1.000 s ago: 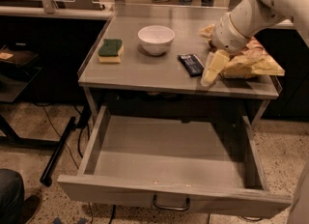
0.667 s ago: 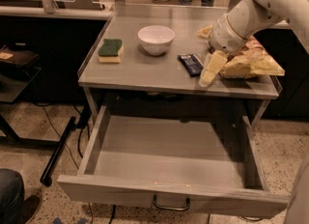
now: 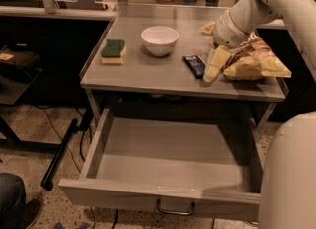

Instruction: Place rxbar blueberry into top drawer

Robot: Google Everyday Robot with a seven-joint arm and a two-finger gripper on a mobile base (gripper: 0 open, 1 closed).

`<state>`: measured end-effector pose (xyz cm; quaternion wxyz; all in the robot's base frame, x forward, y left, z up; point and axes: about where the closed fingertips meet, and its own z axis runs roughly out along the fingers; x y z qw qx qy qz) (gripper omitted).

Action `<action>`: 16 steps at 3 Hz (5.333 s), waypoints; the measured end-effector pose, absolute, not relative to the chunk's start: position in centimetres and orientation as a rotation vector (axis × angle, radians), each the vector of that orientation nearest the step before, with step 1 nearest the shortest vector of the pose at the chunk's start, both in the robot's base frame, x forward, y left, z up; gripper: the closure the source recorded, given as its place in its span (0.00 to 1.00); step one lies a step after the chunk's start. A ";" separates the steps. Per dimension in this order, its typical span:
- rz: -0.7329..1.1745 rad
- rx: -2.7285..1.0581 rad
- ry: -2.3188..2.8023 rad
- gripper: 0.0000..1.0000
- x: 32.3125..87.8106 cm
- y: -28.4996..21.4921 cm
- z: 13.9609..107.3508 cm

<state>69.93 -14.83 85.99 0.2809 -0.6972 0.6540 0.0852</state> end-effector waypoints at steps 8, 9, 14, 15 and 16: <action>0.268 -1.963 1.743 0.45 72.8 -16.4 82.3; 0.268 -1.963 1.743 0.68 72.8 -16.4 82.3; 0.193 -1.797 1.757 1.00 69.7 -15.7 87.3; 0.185 -1.757 1.741 1.00 68.3 -15.2 88.2; 0.193 -1.765 1.668 1.00 65.9 -13.8 89.6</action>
Offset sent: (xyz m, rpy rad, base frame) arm 0.0168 -0.0139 -0.0039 -0.0420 0.0103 0.0600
